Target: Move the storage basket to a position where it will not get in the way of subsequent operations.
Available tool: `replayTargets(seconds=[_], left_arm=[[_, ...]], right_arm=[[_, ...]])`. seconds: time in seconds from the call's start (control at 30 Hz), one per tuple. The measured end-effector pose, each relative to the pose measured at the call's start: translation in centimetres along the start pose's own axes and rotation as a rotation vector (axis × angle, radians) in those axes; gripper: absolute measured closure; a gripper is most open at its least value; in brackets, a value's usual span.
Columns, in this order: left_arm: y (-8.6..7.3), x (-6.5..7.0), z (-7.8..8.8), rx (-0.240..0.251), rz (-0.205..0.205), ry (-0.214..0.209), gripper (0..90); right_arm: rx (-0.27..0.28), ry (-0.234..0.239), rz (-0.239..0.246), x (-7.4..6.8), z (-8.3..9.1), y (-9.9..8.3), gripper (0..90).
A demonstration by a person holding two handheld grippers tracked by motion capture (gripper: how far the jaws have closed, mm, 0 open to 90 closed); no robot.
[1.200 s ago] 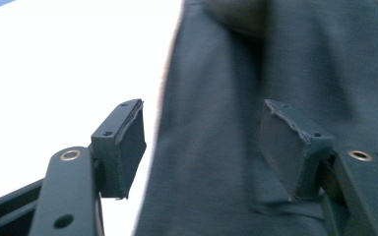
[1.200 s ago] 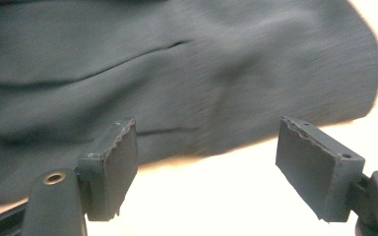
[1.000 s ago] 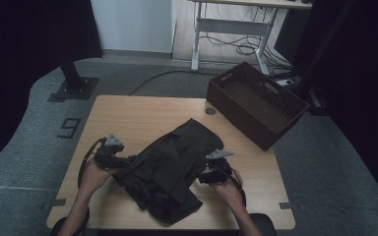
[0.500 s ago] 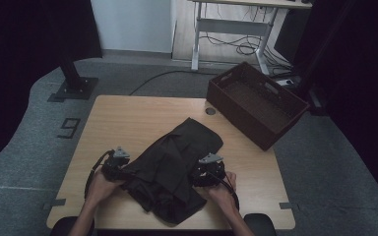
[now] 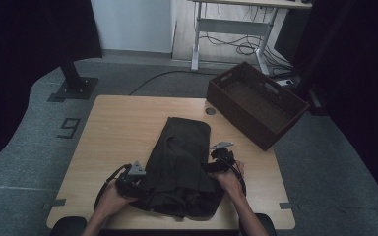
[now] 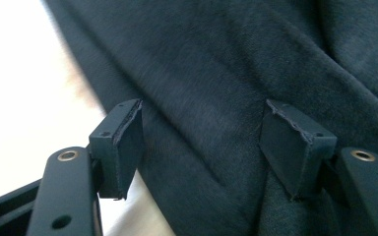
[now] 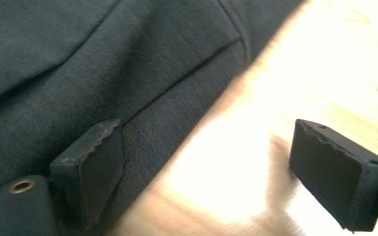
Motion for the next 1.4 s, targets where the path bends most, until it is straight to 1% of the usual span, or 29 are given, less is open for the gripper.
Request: replayTargets(seconds=[0.07, 0.1, 0.17, 0.23, 0.3, 0.33, 0.4, 0.43, 0.5, 0.57, 0.63, 0.7, 0.73, 0.8, 0.83, 0.93, 0.97, 1.07, 1.17, 1.23, 1.3, 1.4], left_arm=[[0.3, 0.3, 0.1, 0.0, -0.021, -0.005, 31.6], [0.4, 0.2, 0.3, 0.003, -0.031, 0.0, 30.5], [0.6, -0.1, 0.8, 0.015, -0.036, 0.012, 28.7], [0.8, -0.9, 1.6, 0.044, -0.022, 0.024, 28.0], [0.9, -1.6, 2.2, 0.073, -0.002, 0.038, 27.0], [0.9, -2.1, 2.6, 0.085, 0.011, 0.055, 27.0], [0.8, -2.9, 3.0, 0.095, 0.023, 0.09, 27.1], [0.6, -3.4, 3.1, 0.093, 0.026, 0.118, 27.1], [0.1, -4.2, 3.0, 0.083, 0.03, 0.161, 27.1], [-0.7, -4.9, 2.7, 0.068, 0.05, 0.183, 27.1], [-1.5, -5.5, 2.3, 0.057, 0.073, 0.195, 25.9], [-2.1, -6.0, 2.0, 0.039, 0.086, 0.211, 25.3], [-2.4, -6.2, 1.9, 0.028, 0.091, 0.221, 23.9], [-2.6, -6.5, 1.7, 0.021, 0.104, 0.227, 21.5], [-2.8, -6.7, 1.6, 0.023, 0.116, 0.23, 20.3], [-3.1, -7.1, 1.4, 0.024, 0.145, 0.233, 17.0], [-3.2, -7.2, 1.4, 0.025, 0.154, 0.231, 15.0], [-3.4, -7.3, 1.4, 0.032, 0.182, 0.213, 14.2], [-3.5, -7.3, 1.4, 0.04, 0.183, 0.21, 13.3], [-3.6, -7.4, 1.3, 0.055, 0.18, 0.214, 11.9], [-3.7, -7.4, 1.3, 0.068, 0.176, 0.21, 10.6], [-3.8, -7.4, 1.3, 0.072, 0.174, 0.214, 10.6]], right_arm=[[-0.006, 0.008, -0.005, 0.4, -0.1, 0.1, 14.3], [-0.008, 0.017, -0.007, 0.5, -0.1, 0.1, 14.9], [-0.01, 0.032, -0.011, 0.7, 0.2, 0.1, 16.0], [0.002, 0.043, -0.026, 0.9, 0.9, 0.1, 17.3], [0.016, 0.043, -0.032, 1.0, 1.6, 0.2, 17.5], [0.017, 0.047, -0.034, 1.1, 1.9, 0.2, 17.7], [0.02, 0.06, -0.043, 1.0, 2.8, 0.4, 17.2], [0.019, 0.066, -0.041, 1.0, 3.1, 0.5, 16.5], [0.026, 0.083, -0.039, 0.8, 4.0, 0.8, 16.0], [0.03, 0.099, -0.039, 0.5, 4.6, 1.1, 15.3], [0.04, 0.116, -0.039, 0.2, 5.5, 1.6, 15.3], [0.045, 0.129, -0.023, -0.2, 6.2, 2.1, 15.3], [0.044, 0.138, -0.016, -0.5, 6.5, 2.3, 15.3], [0.059, 0.152, 0.004, -1.1, 7.1, 2.9, 15.3], [0.06, 0.159, 0.006, -1.4, 7.3, 3.2, 15.3], [0.079, 0.19, 0.033, -2.7, 8.0, 4.3, 15.2], [0.083, 0.194, 0.041, -3.0, 8.2, 4.5, 15.2], [0.094, 0.22, 0.076, -4.5, 8.6, 5.6, 15.2], [0.098, 0.235, 0.106, -5.8, 8.8, 6.6, 15.1], [0.102, 0.251, 0.118, -6.8, 8.9, 7.4, 15.1], [0.108, 0.272, 0.134, -7.9, 8.9, 8.2, 15.1], [0.115, 0.301, 0.159, -9.5, 8.9, 9.4, 14.8]])
Point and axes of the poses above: each handheld gripper's, and its own axes: z roughly backward along the jaws, y roughly out of its top, x roughly to its right, the point moved 6 cm from there along -z, roughly forward along the jaws, and after that the axes turned 1 degree about -y, right-handed, at the moved point
